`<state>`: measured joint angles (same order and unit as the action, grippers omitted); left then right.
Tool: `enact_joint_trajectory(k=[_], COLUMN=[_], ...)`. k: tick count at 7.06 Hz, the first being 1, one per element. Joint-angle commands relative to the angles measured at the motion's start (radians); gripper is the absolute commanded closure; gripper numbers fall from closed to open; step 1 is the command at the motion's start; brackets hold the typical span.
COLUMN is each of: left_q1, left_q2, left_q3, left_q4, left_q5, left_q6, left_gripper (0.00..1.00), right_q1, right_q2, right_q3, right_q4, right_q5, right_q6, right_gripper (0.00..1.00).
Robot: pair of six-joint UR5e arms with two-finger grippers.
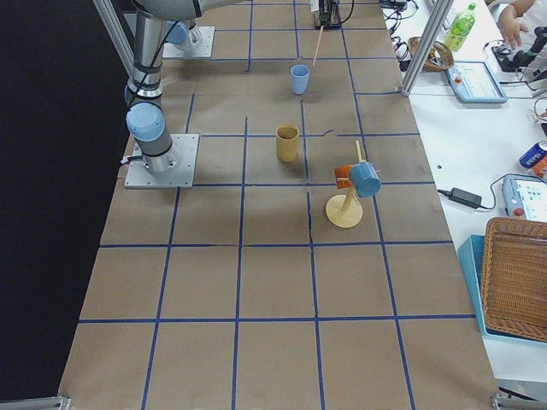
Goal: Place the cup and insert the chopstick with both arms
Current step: 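Carry the pink chopstick with the right gripper above the blue cup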
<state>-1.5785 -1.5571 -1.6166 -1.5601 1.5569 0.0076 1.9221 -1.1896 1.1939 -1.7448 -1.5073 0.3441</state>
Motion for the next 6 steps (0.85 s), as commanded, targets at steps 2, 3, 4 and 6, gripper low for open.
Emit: enact_joint_trajectory(k=[2,3,4,6], left_q1=[0.000,0.000,0.000,-0.002], left_q2=[0.000,-0.001,0.000,0.000], left_q3=[0.000,0.001,0.001,0.003], left_q4=[0.000,0.000,0.002,0.000], left_q5=[0.000,-0.001,-0.001,-0.001], left_q6=[0.000,0.000,0.000,-0.001], left_gripper=[0.00,0.00,0.00,0.00], right_q1=[0.002,-0.002,-0.002,-0.002], right_q2=[-0.073,-0.076,-0.082,-0.103], right_q3=[0.124,0.099,0.066,0.076], right_q4=[-0.114,-0.089,-0.006,0.060], right_q5=[-0.007,-0.007,-0.005,0.005], right_q6=[0.004,0.006,0.009,0.029], right_gripper=[0.98,0.97,0.98,0.98])
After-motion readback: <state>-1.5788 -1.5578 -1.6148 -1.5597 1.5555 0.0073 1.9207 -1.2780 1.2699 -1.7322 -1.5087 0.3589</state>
